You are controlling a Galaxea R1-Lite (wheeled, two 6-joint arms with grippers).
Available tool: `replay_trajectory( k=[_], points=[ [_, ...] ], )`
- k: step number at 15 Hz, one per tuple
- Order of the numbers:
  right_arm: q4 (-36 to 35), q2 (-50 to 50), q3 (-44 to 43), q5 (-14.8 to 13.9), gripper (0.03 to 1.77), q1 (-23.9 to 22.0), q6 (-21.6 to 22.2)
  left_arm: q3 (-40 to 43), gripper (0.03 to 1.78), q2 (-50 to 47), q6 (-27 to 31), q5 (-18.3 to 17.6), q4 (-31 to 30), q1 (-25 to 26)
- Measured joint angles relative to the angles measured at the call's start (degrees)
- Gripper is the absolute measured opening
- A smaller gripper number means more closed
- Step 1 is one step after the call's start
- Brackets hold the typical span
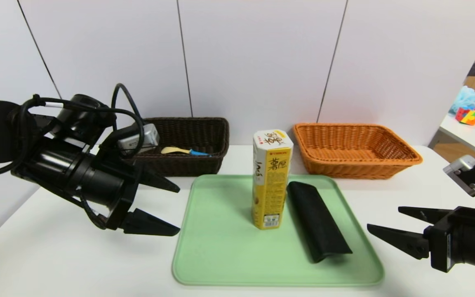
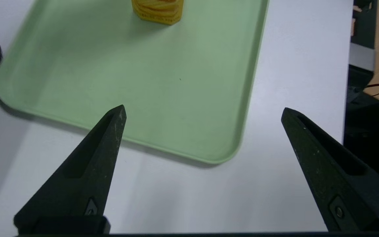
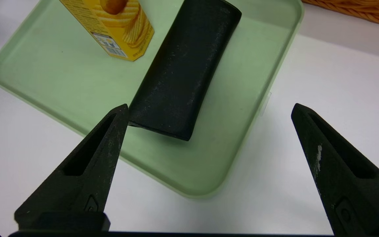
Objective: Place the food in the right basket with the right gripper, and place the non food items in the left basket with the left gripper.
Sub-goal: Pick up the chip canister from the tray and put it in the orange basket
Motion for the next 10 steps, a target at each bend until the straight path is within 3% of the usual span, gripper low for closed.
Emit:
replay_trajectory(
  k=[4, 10],
  points=[
    [0.0, 0.8, -0.8, 0.0, 1.70, 1.5, 0.0, 2.1, 1.68, 2.1, 9.1, -4.3, -8.2, -0.4],
    [0.0, 2.7, -3.0, -0.1, 1.70, 3.5, 0.0, 3.1, 1.69, 4.0, 9.4, -4.4, -10.4, -1.5]
  ],
)
